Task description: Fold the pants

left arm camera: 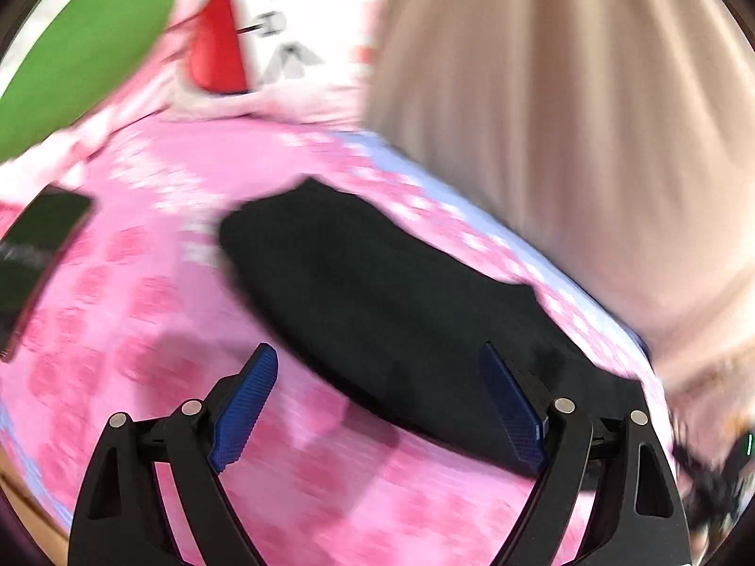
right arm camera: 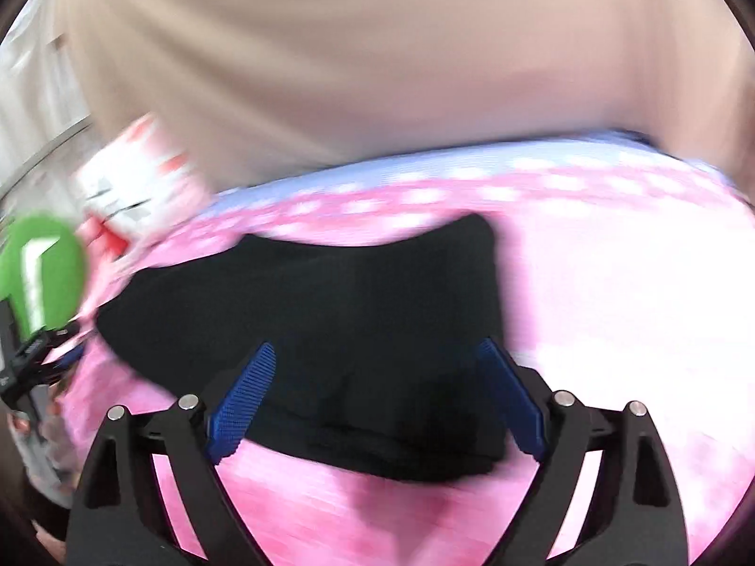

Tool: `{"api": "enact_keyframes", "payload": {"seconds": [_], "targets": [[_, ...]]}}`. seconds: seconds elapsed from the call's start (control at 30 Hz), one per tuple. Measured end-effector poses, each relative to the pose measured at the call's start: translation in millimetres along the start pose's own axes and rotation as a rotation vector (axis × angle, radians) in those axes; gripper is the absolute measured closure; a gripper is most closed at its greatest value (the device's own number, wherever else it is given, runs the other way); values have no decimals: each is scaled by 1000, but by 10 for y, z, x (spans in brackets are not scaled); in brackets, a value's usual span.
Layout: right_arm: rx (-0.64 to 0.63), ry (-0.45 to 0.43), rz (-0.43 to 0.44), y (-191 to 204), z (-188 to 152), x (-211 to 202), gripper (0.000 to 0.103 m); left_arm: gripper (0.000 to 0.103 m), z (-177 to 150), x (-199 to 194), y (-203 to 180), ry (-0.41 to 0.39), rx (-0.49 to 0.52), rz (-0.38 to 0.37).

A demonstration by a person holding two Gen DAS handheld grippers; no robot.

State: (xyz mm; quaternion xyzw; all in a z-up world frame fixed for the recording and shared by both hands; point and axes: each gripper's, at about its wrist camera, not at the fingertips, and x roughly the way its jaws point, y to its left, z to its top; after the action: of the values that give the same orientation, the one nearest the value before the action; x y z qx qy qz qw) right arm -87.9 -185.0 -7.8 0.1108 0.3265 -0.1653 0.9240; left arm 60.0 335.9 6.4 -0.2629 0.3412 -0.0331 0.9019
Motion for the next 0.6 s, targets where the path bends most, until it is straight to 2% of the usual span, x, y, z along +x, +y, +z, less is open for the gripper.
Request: {"api": "enact_keyframes", "payload": {"seconds": [0.1, 0.2, 0.27, 0.3, 0.37, 0.43, 0.5, 0.53, 0.57, 0.6], "targets": [[144, 52, -6, -409, -80, 69, 17, 19, 172, 163, 352, 4, -127, 15], [182, 85, 23, -458, -184, 236, 17, 18, 271, 311, 657, 26, -278, -27], [189, 108, 55, -453, -218, 346, 15, 18, 318, 449, 778, 60, -350, -80], [195, 121, 72, -421, -219, 426, 15, 19, 312, 509, 803, 80, -368, -83], [203, 137, 96, -397, -214, 510, 15, 18, 327, 539, 751, 67, -348, -71], [205, 134, 102, -365, -181, 603, 10, 18, 339, 588, 677, 85, -333, -98], [220, 131, 132, -361, -144, 629, 10, 18, 359, 693, 624, 112, -323, -123], [226, 128, 155, -359, -125, 635, 31, 18, 385, 750, 577, 115, -299, -129], [234, 147, 201, -310, -102, 711, 56, 21, 409, 785, 527, 116, -274, -119], [246, 153, 205, -311, -84, 726, 72, 43, 433, 830, 455, 130, -244, -130]]}}
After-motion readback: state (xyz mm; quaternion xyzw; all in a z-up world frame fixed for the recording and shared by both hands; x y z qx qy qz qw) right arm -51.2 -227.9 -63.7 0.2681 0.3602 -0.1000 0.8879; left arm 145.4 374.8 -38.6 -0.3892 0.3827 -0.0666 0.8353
